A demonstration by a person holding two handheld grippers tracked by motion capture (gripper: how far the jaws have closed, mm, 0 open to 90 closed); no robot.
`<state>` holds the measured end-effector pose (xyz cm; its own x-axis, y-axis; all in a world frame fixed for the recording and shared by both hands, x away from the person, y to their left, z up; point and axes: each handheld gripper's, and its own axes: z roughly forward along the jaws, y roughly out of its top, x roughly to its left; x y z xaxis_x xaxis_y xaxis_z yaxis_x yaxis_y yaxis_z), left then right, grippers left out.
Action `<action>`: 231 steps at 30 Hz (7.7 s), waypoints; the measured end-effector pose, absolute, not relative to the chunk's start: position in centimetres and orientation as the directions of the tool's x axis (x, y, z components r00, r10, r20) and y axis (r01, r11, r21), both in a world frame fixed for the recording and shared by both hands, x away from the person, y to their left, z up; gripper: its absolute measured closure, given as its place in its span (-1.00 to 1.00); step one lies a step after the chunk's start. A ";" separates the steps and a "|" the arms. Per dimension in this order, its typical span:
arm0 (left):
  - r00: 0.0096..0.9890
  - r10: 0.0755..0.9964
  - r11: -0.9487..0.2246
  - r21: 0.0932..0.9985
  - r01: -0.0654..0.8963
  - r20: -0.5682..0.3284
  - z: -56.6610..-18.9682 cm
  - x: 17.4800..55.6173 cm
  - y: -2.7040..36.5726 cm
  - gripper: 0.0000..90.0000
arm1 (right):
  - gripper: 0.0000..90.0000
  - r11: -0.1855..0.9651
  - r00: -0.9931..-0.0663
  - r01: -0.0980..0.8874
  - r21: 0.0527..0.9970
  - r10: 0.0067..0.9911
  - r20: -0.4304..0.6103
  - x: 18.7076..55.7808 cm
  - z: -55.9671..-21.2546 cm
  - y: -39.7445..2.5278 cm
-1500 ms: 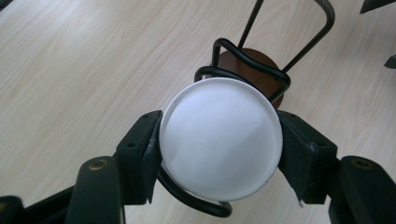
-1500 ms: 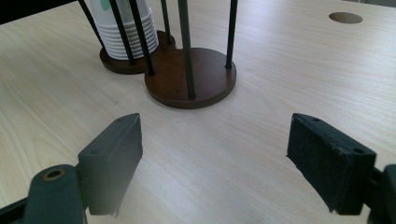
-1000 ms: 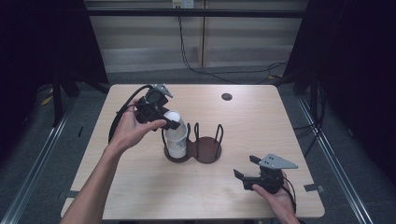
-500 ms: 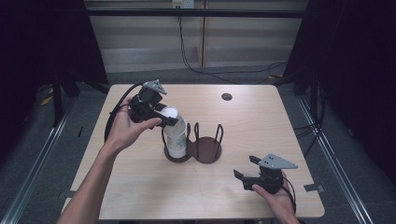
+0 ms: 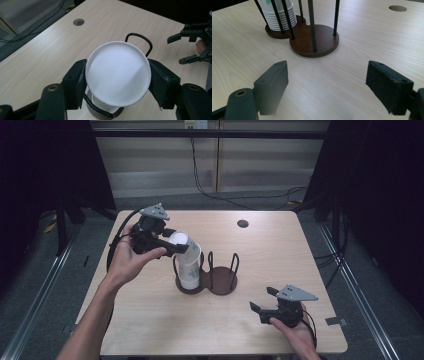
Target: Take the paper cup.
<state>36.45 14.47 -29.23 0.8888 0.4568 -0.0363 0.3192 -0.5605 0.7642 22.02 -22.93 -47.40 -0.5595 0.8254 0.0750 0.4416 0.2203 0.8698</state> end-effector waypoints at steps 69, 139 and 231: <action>0.951 0.239 -0.449 0.846 0.287 -0.196 -36.5 30.9 18.1 -0.19 | -0.61 0.286 -0.819 0.291 0.913 0.568 0.083 24.8 -41.7 -12.4; 0.925 0.184 -0.404 0.832 0.380 -0.333 -38.0 30.3 16.9 -0.22 | -0.35 0.263 -0.923 0.221 0.939 0.367 0.114 25.7 -43.8 -8.6; 0.973 0.148 -0.656 0.719 0.230 -0.176 -40.9 29.2 14.8 -0.43 | -0.31 0.726 -0.950 0.289 0.624 0.298 0.094 26.5 -42.2 -9.7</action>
<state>29.21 14.81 -40.88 0.9732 0.1479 -0.1761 0.2298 -0.6557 0.7192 26.49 -9.72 -42.18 -0.9501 0.2977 0.0936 0.2890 0.7263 0.6236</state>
